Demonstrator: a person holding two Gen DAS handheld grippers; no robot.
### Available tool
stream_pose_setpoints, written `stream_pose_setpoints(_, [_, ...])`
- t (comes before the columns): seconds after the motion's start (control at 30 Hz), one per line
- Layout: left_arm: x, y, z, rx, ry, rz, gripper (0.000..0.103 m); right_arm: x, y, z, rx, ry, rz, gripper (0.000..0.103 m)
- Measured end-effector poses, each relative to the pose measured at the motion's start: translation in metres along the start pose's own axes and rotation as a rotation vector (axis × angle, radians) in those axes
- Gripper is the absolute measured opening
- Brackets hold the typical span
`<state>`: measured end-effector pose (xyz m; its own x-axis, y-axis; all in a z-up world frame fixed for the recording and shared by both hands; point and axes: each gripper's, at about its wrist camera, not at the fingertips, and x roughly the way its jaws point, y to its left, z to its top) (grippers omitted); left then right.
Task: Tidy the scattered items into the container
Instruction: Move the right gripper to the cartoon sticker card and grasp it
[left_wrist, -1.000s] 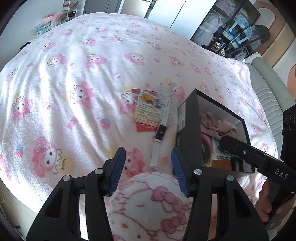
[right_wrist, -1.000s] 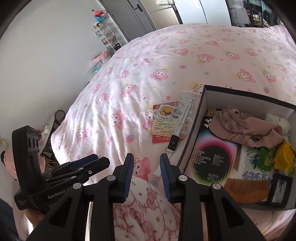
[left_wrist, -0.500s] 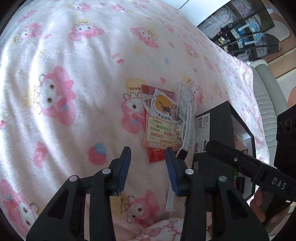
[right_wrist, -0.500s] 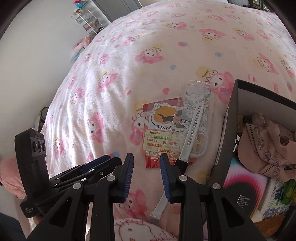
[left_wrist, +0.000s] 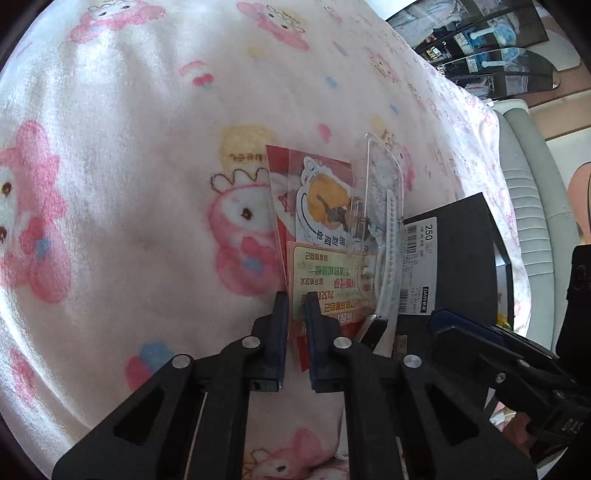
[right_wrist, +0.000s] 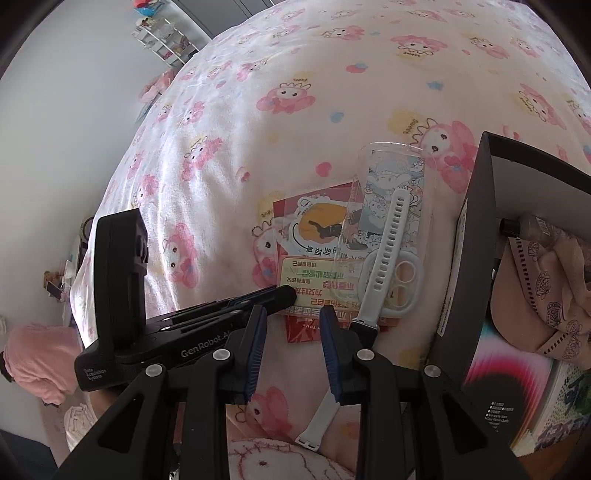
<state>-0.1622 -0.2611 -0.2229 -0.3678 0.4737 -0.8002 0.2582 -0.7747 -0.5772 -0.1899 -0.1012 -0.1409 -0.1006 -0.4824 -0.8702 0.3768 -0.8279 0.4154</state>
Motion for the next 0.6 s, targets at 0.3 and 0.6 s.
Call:
stream_pose_setpoints(0.3, [-0.062,0.03,-0.059,-0.044,-0.104,0.081,0.005,-0.009,0.003,-0.014,-0.024,0.011,0.0,0.026])
stream_pose_setpoints(0.6, [-0.07,0.044,-0.095,-0.105,-0.143,0.25,0.011,-0.016,0.02,-0.031,-0.11,0.056,0.008,0.027])
